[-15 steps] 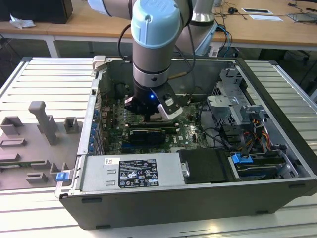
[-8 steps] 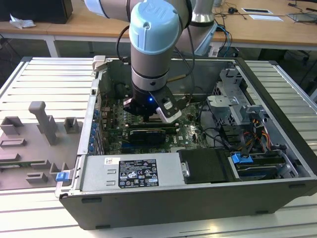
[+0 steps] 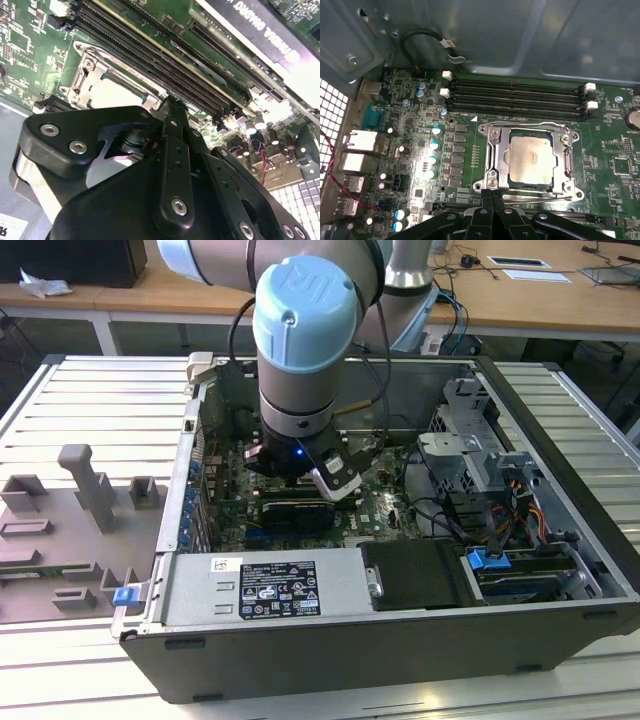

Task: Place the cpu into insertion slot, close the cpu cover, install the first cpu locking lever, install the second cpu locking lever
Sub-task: 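Install the second cpu locking lever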

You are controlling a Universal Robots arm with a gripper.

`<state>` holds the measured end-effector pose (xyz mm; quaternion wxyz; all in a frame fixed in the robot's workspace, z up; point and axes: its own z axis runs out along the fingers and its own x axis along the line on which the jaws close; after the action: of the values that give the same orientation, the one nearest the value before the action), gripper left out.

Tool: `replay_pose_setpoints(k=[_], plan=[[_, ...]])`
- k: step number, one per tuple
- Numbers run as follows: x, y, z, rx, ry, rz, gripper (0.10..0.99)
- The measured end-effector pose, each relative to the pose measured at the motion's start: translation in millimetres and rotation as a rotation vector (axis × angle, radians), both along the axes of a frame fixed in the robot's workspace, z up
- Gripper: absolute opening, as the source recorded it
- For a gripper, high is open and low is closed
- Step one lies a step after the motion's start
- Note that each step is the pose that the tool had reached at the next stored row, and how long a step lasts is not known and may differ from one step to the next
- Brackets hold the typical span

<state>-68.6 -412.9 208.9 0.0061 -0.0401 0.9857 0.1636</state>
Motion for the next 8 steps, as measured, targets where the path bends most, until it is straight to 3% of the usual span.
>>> replay_pose_setpoints(k=[3,8], plan=[[-4.9,0.0,-2.6,0.006,-0.0015,0.000,0.106],[-5.9,0.0,-8.5,0.019,-0.0018,0.000,0.106]])
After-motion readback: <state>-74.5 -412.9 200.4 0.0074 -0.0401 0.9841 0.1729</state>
